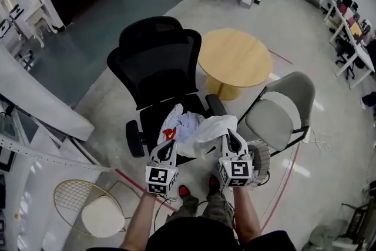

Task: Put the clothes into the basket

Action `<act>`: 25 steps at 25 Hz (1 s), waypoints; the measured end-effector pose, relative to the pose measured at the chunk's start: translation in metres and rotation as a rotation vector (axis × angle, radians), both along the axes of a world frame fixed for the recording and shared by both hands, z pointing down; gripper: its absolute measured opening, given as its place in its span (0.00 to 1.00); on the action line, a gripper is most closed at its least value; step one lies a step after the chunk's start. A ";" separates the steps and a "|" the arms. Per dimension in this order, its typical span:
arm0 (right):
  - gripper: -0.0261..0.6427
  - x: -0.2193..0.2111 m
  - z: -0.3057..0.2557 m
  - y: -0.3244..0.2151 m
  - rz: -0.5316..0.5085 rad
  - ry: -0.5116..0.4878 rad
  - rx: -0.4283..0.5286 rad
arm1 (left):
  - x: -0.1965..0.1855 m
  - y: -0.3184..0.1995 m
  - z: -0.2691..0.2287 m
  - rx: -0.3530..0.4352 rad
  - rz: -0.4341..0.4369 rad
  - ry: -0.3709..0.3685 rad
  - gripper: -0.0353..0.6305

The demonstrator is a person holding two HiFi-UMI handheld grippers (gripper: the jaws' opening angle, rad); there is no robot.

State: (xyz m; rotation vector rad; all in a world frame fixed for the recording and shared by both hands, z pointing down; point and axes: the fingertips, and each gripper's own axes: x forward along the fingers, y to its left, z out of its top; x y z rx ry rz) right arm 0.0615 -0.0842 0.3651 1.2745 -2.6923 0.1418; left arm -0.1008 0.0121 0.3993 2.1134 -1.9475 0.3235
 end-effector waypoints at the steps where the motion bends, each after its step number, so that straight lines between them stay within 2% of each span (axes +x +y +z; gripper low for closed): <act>1: 0.10 0.012 -0.001 -0.001 0.025 0.000 0.002 | 0.010 -0.005 0.000 -0.002 0.026 0.003 0.06; 10: 0.10 0.123 -0.015 -0.002 0.211 0.021 0.017 | 0.104 -0.041 -0.005 -0.002 0.203 0.025 0.06; 17: 0.10 0.202 -0.003 0.003 0.280 0.051 0.013 | 0.175 -0.056 0.001 -0.030 0.276 0.033 0.06; 25: 0.10 0.276 0.045 0.012 0.328 0.069 -0.073 | 0.246 -0.055 0.036 -0.106 0.324 0.042 0.06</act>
